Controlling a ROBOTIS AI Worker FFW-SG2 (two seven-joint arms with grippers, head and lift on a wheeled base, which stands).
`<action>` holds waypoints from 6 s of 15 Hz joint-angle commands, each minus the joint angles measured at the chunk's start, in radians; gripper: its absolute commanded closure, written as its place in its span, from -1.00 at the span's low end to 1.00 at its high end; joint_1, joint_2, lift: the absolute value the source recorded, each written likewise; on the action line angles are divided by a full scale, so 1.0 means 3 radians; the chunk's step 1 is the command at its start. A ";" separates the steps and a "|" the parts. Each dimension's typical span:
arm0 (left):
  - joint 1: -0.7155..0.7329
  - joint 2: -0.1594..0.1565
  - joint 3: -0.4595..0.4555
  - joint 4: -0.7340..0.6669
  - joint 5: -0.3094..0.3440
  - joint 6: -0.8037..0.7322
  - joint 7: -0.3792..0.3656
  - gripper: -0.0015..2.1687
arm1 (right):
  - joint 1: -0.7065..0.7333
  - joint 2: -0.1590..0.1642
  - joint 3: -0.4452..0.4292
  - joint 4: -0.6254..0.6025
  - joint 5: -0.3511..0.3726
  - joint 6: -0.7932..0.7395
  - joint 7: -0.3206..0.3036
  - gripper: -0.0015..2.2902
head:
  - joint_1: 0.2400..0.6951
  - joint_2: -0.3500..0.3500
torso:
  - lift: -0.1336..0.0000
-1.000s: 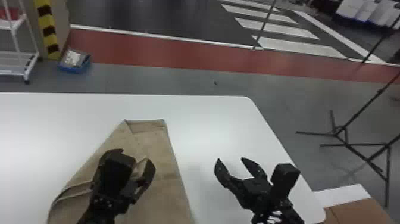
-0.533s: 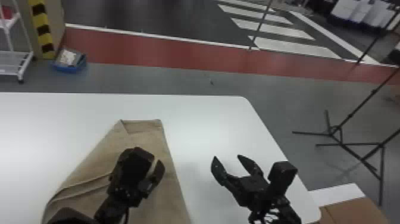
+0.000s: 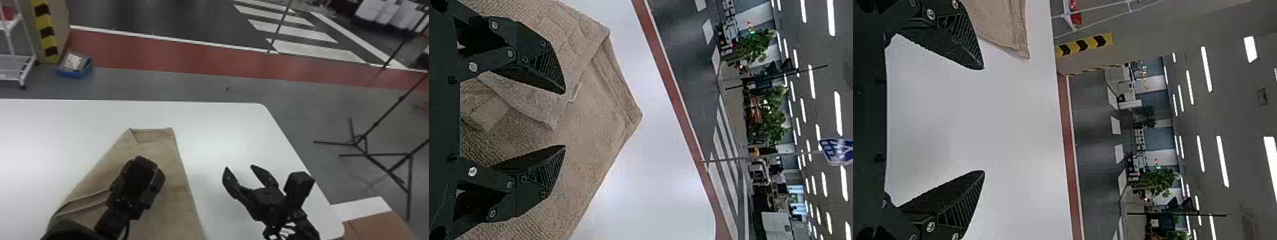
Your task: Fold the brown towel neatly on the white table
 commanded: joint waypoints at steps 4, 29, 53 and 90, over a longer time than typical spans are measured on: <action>-0.0013 -0.0009 0.0081 0.0045 -0.0026 0.0044 0.0002 -0.38 | -0.0049 0.0030 0.0029 0.0052 0.0004 0.0000 0.0017 -0.87 | 1.00 -0.95 | -0.79; 0.0027 -0.0009 0.0219 -0.0277 0.0025 0.0085 0.0053 0.01 | -0.0136 -0.0011 0.0146 0.0031 -0.0032 0.0031 0.0084 -0.87 | 1.00 -0.87 | -0.79; 0.0089 -0.0009 0.0480 -0.0405 0.0015 -0.0314 0.0135 0.01 | -0.0954 0.0230 0.1660 0.0952 0.1103 -0.0184 0.0340 -0.69 | 1.00 0.13 | -0.79; 0.0237 0.0010 0.0592 -0.0543 -0.0005 -0.0181 0.0104 0.07 | -0.0933 0.0255 0.1297 0.0701 0.1093 0.0102 0.0202 0.29 | 1.00 0.08 | -0.79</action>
